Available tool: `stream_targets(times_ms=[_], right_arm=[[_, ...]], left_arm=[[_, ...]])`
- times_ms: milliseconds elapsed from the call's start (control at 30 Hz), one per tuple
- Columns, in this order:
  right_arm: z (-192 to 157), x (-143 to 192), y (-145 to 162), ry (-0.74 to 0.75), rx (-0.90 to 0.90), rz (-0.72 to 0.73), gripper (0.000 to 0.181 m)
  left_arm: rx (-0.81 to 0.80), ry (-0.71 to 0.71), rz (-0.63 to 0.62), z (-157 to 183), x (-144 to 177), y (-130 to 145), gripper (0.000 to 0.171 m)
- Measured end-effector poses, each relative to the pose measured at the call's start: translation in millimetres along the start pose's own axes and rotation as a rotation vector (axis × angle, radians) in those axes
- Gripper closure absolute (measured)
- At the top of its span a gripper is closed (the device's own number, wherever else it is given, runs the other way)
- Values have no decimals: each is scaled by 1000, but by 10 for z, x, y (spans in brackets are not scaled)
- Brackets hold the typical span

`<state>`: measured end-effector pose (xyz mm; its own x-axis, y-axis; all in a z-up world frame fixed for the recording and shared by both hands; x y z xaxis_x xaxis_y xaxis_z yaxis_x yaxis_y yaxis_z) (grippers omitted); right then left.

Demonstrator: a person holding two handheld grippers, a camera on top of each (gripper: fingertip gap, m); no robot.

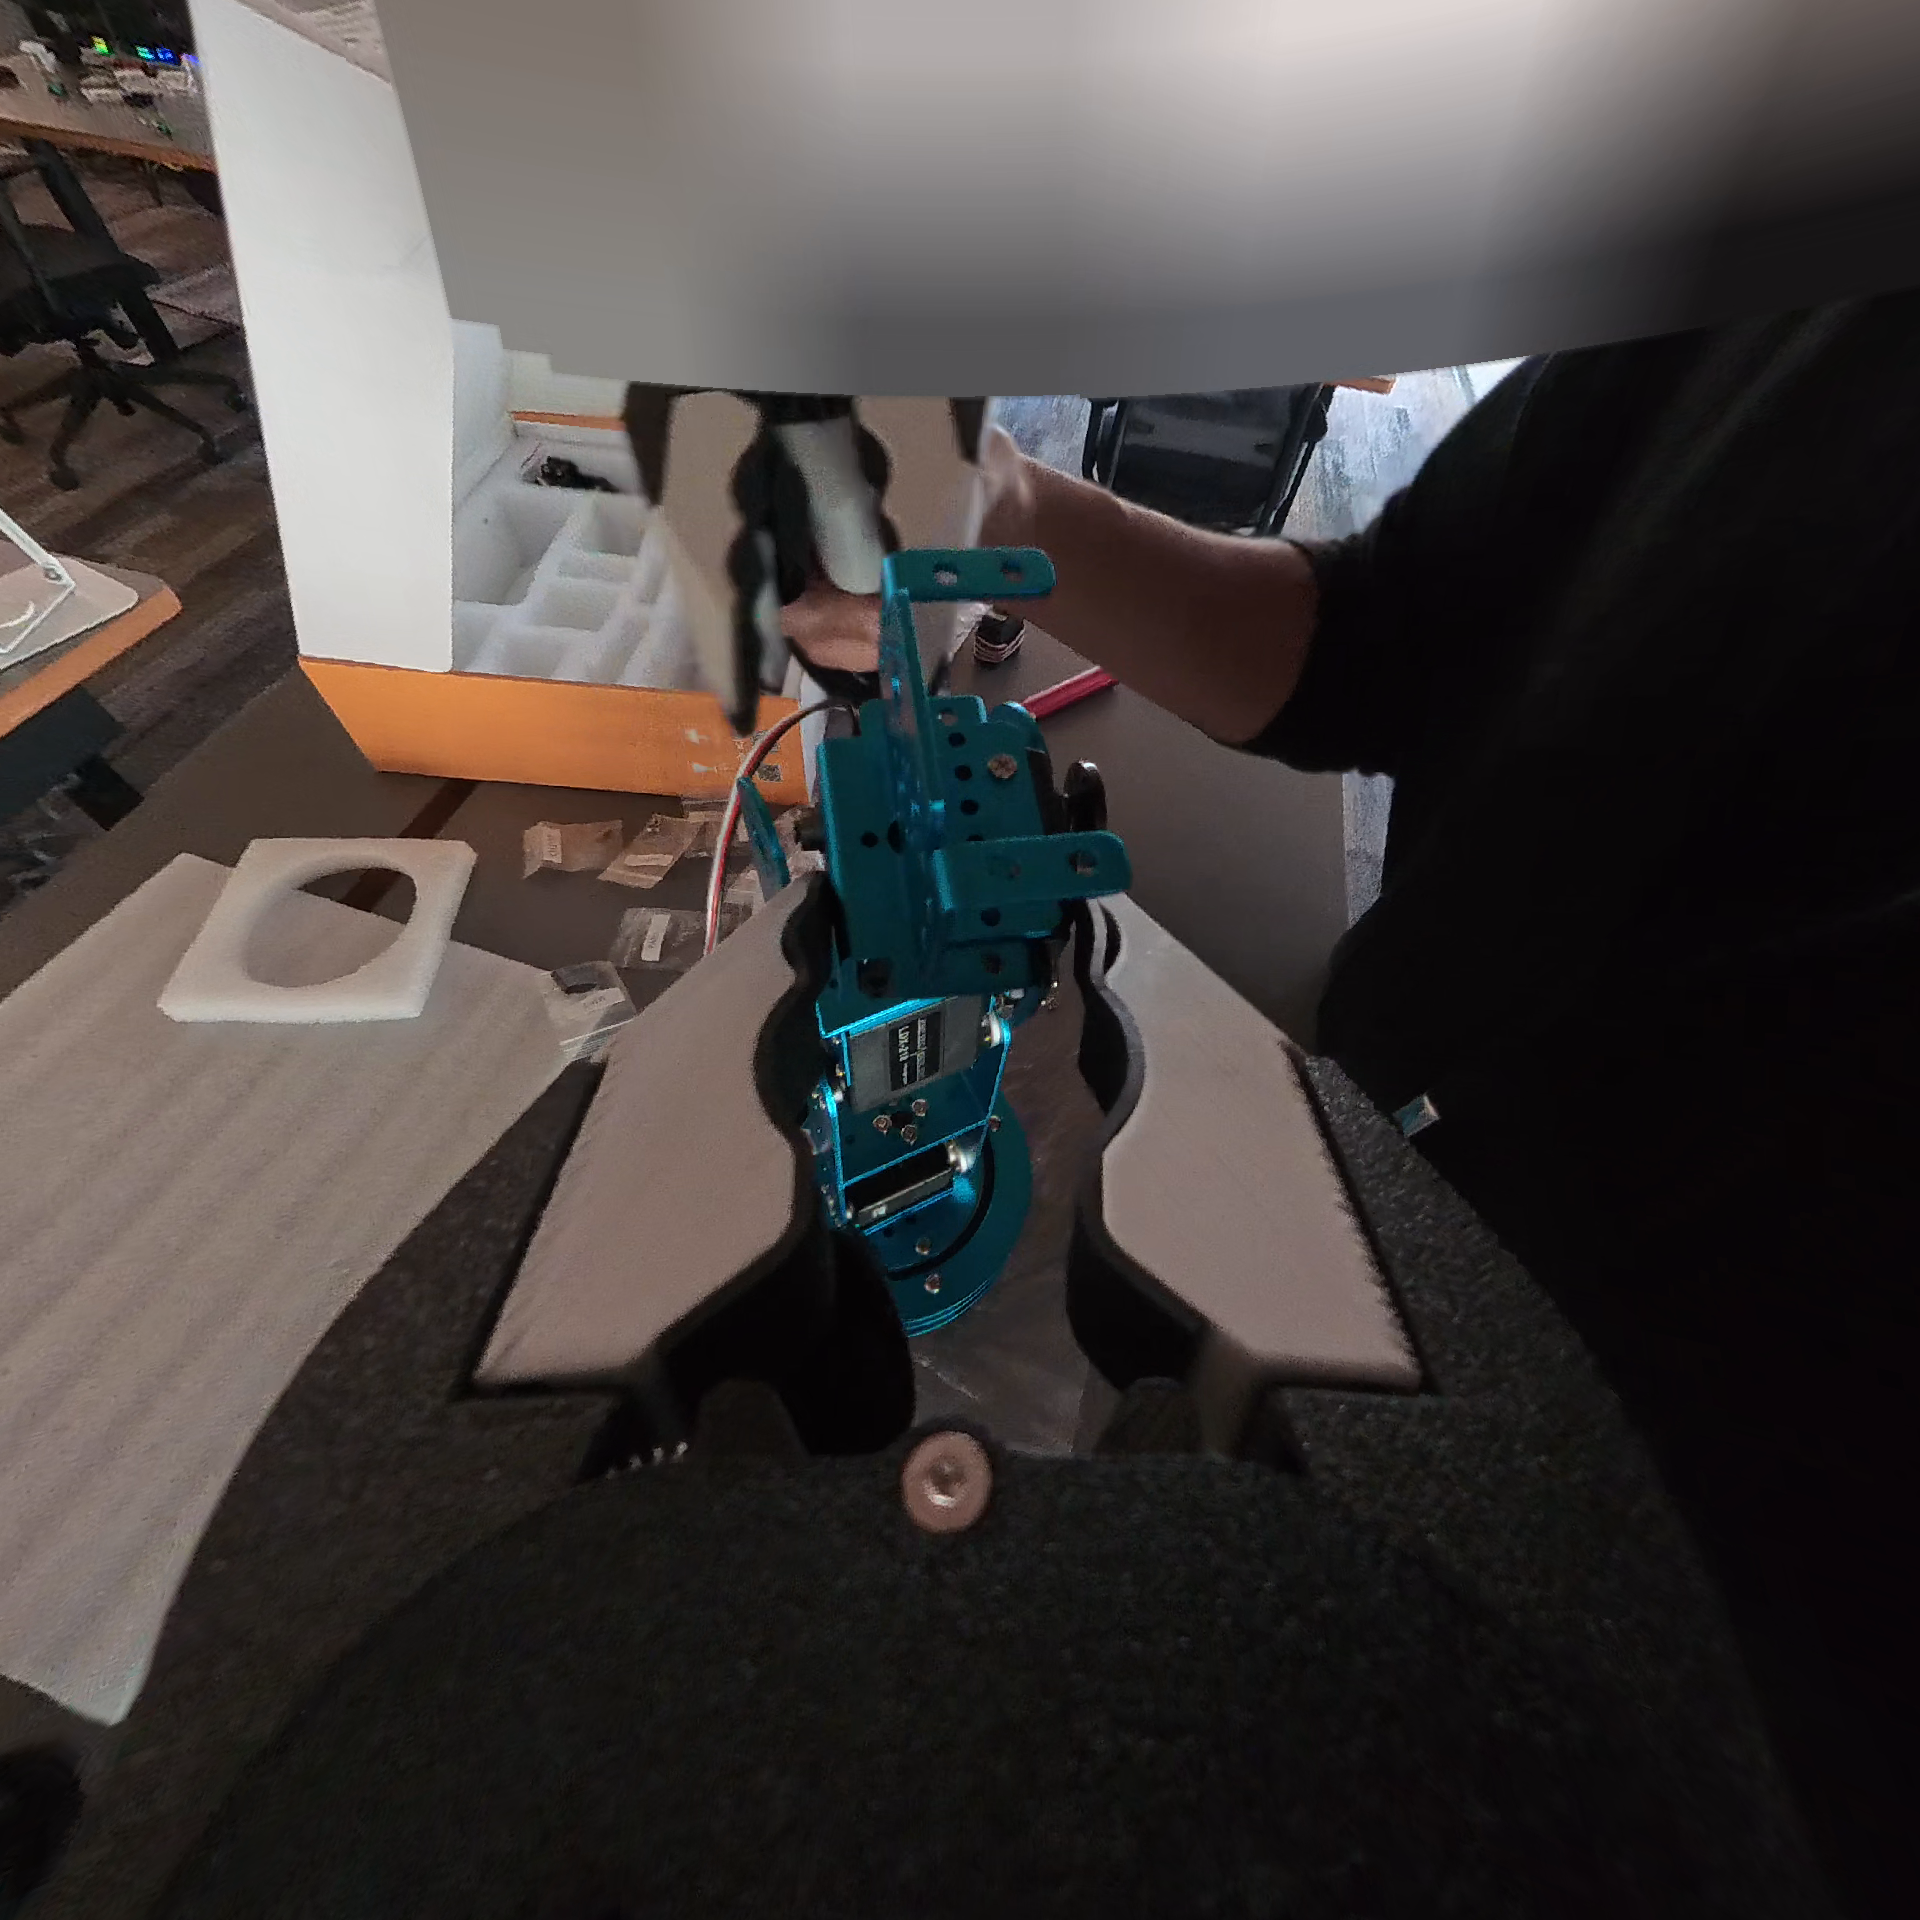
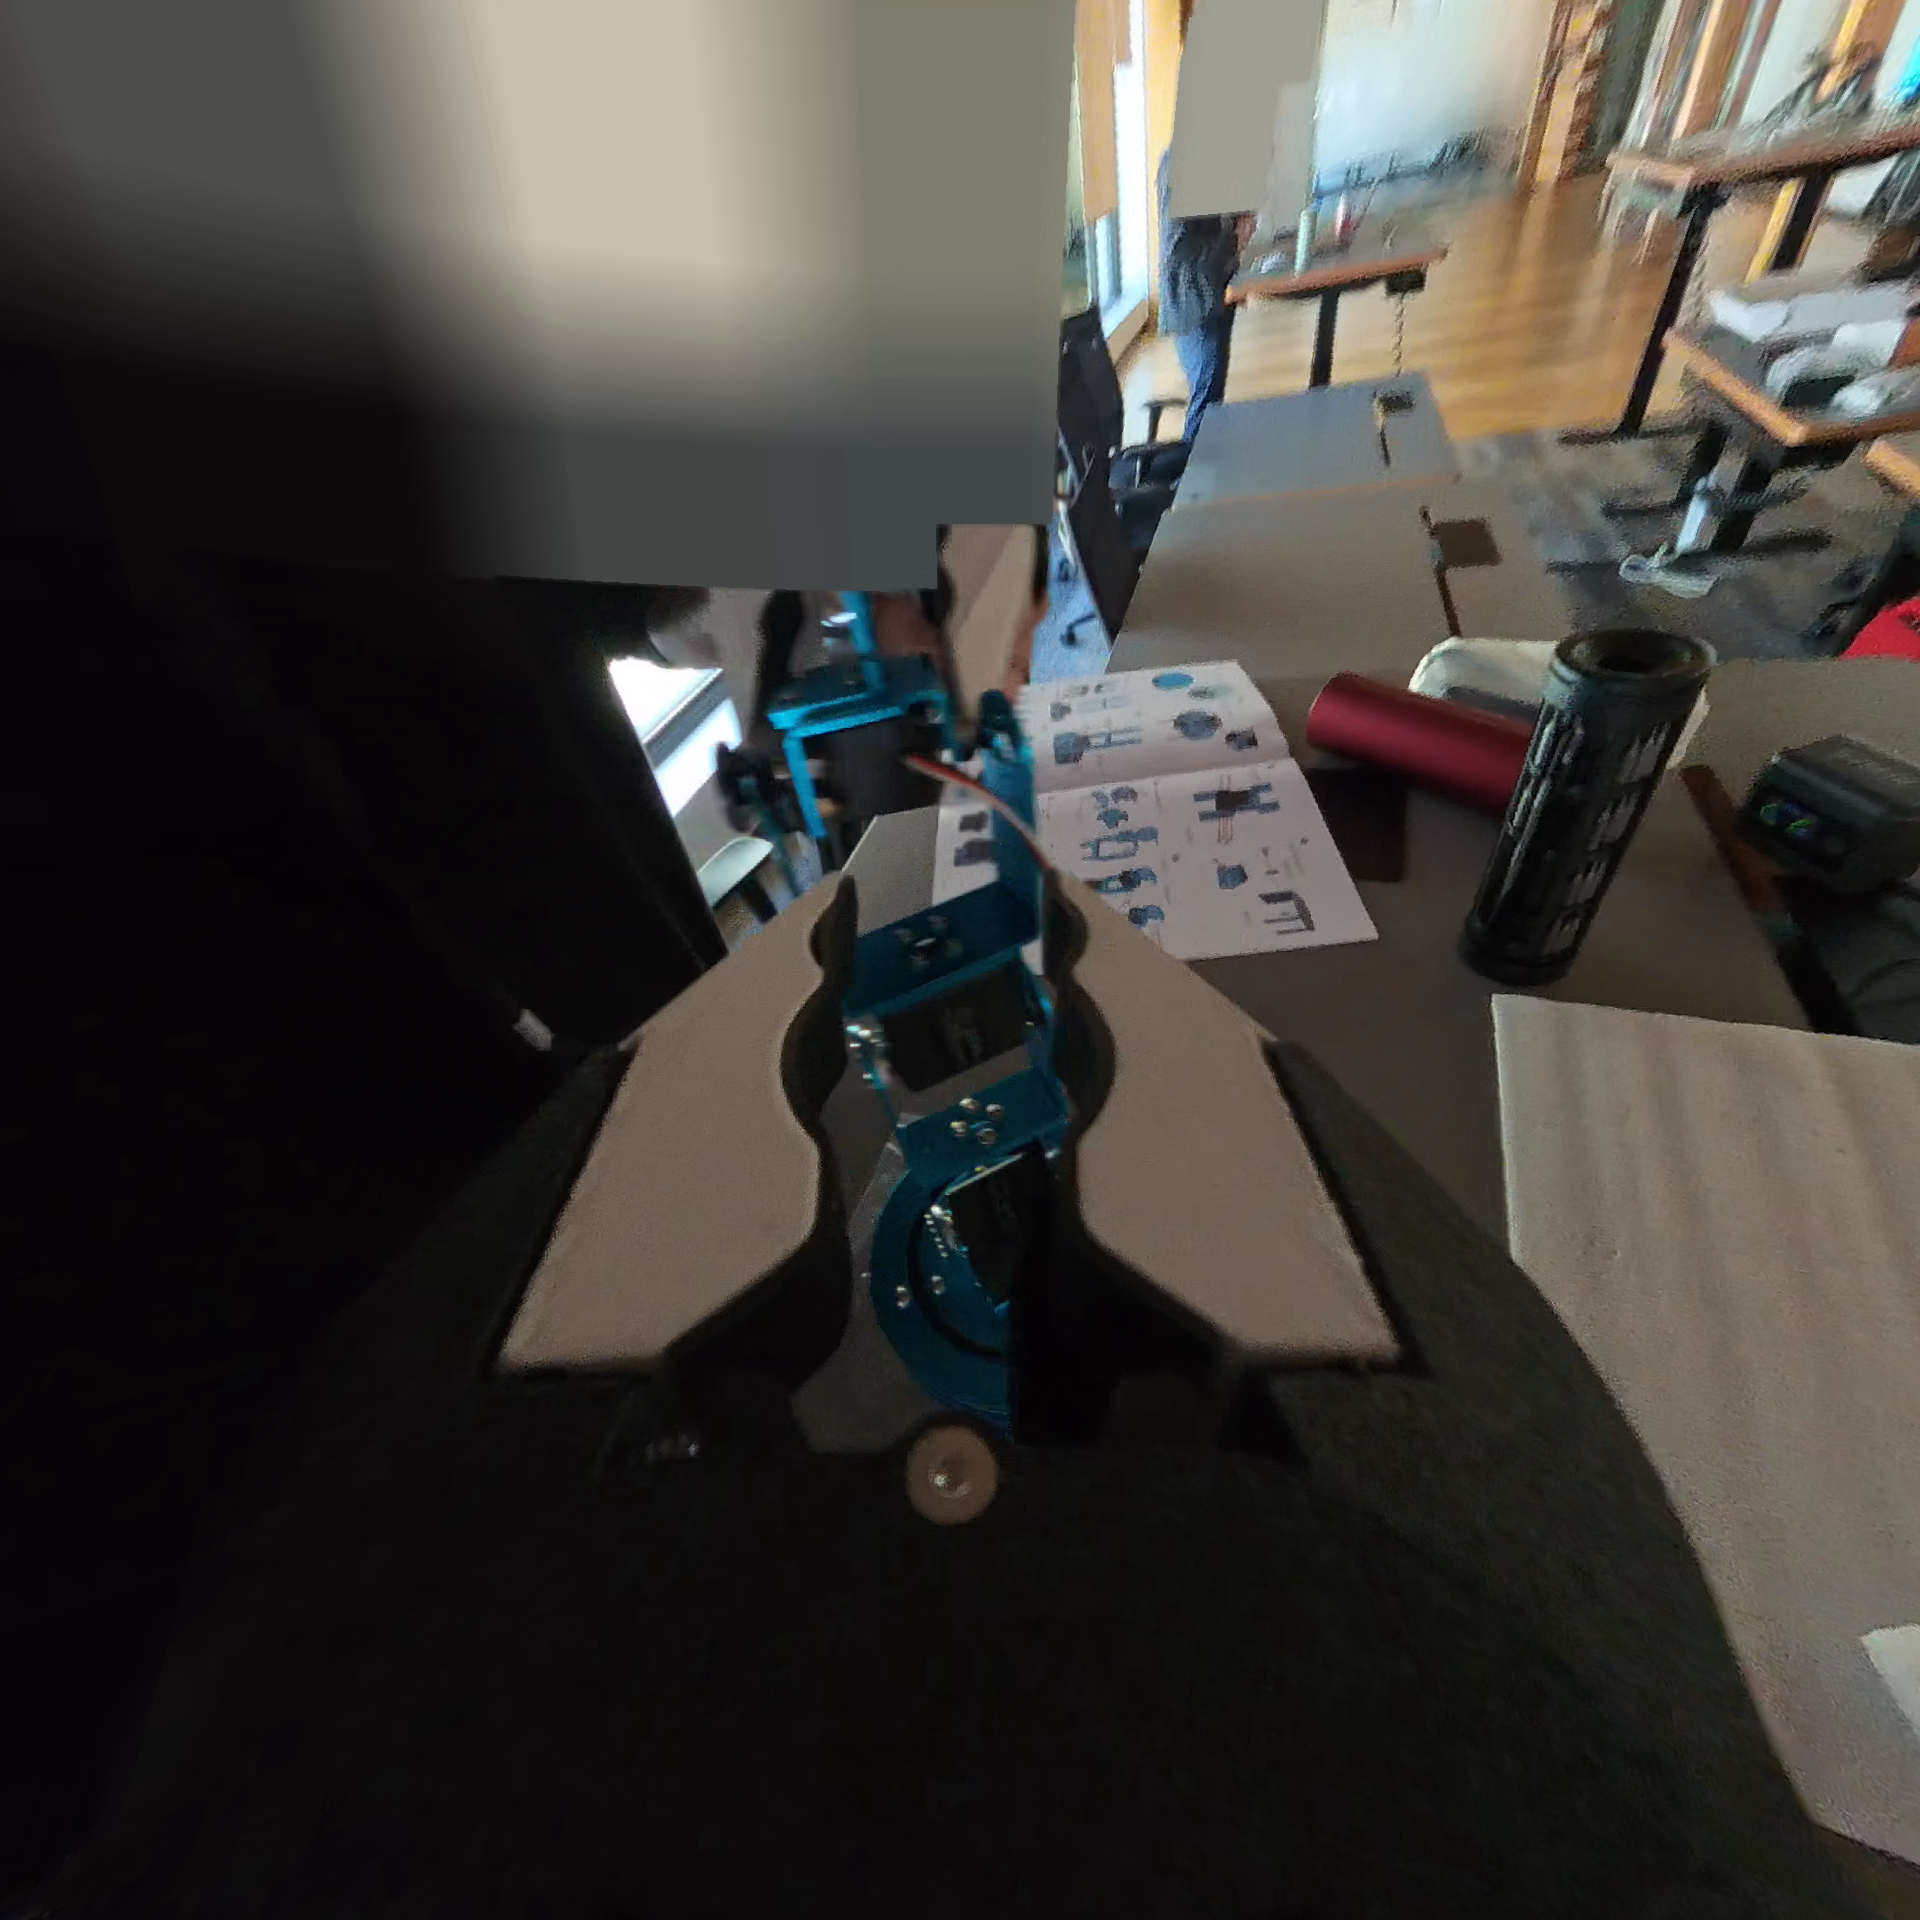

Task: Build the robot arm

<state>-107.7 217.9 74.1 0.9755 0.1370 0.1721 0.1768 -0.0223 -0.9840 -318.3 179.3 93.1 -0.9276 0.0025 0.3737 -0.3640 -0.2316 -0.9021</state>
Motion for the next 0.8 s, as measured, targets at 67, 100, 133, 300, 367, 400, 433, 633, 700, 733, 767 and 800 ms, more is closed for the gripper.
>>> stream_targets(times_ms=[67, 100, 133, 300, 367, 400, 433, 633, 700, 733, 767, 800], right_arm=[[-231, -10, -10, -8, 48, 40, 156], [-328, -61, -14, -14, 55, 61, 154], [-399, -132, -9, -22, 46, 70, 149], [-446, -212, 26, 120, 58, 65, 172], [-461, -212, 15, 148, 83, 36, 177], [-463, -209, 5, 151, 85, 24, 177], [-468, -212, 2, 149, 84, 18, 177], [-486, -255, 2, 24, 72, 31, 179], [-481, -278, -6, 7, 87, 27, 180], [-473, -294, -11, -4, 87, 27, 179], [-459, -304, -11, -12, 84, 31, 179], [-443, -301, -6, -8, 82, 40, 179]], left_arm=[[34, 9, 19, -16, -8, -4, 126], [58, 15, 33, -30, -10, -5, 126], [79, 21, 46, -43, -10, -5, 125], [119, 33, 61, -47, 5, 2, 125], [111, 13, 57, -19, -3, 1, 125], [96, -9, 56, 0, -4, 10, 125], [53, -52, 44, 10, 0, 33, 126], [35, -25, 91, -6, 25, 118, 127], [27, 30, 139, -9, 52, 106, 127], [47, 74, 170, -31, 70, 96, 127], [80, 109, 200, -69, 84, 87, 127], [99, 136, 232, -107, 101, 81, 127]])
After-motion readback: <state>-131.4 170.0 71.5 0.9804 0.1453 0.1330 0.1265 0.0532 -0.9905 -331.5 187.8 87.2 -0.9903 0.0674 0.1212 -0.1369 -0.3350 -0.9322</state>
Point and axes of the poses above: each gripper's, where its closed fingertips meet, x back along the fingers, y out of its underside, z = x × y across the jaws, the point moved 9 cm from there along x, back along the fingers, and after that the axes turned 8 degrees about x, right-handed, at the moved point
